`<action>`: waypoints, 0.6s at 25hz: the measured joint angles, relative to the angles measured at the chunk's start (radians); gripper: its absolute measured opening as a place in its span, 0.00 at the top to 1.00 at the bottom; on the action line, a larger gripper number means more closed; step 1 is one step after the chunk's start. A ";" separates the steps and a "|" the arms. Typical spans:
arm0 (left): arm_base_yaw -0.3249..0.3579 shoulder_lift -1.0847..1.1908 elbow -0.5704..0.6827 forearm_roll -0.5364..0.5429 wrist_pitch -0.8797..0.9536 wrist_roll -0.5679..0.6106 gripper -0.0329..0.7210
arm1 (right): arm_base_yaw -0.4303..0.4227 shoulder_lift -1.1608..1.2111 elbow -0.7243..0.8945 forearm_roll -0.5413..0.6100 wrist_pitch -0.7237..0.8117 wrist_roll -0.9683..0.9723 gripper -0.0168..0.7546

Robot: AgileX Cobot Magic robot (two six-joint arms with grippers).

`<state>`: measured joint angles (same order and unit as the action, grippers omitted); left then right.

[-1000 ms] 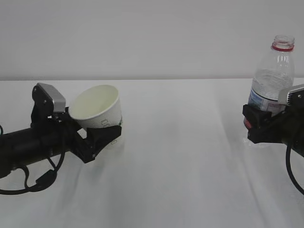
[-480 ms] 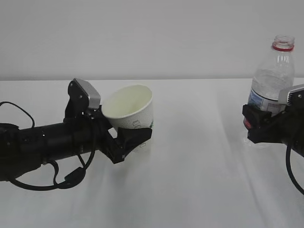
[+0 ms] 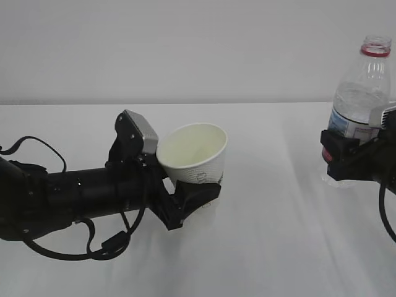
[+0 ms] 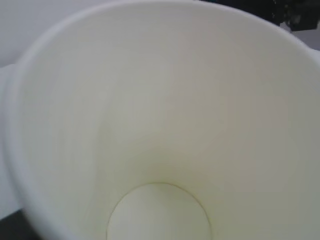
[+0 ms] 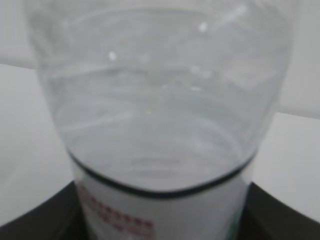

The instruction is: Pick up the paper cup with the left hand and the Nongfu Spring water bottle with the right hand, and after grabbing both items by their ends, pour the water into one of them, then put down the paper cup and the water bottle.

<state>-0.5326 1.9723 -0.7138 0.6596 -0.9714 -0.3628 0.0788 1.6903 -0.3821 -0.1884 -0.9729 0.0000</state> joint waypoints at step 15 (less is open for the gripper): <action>-0.174 0.041 -0.070 -0.027 0.050 -0.029 0.21 | 0.000 -0.151 0.081 0.017 0.103 0.000 0.41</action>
<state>-0.7064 2.0134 -0.7840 0.6331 -0.9215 -0.3920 0.0788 1.5396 -0.3008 -0.1712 -0.8701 0.0000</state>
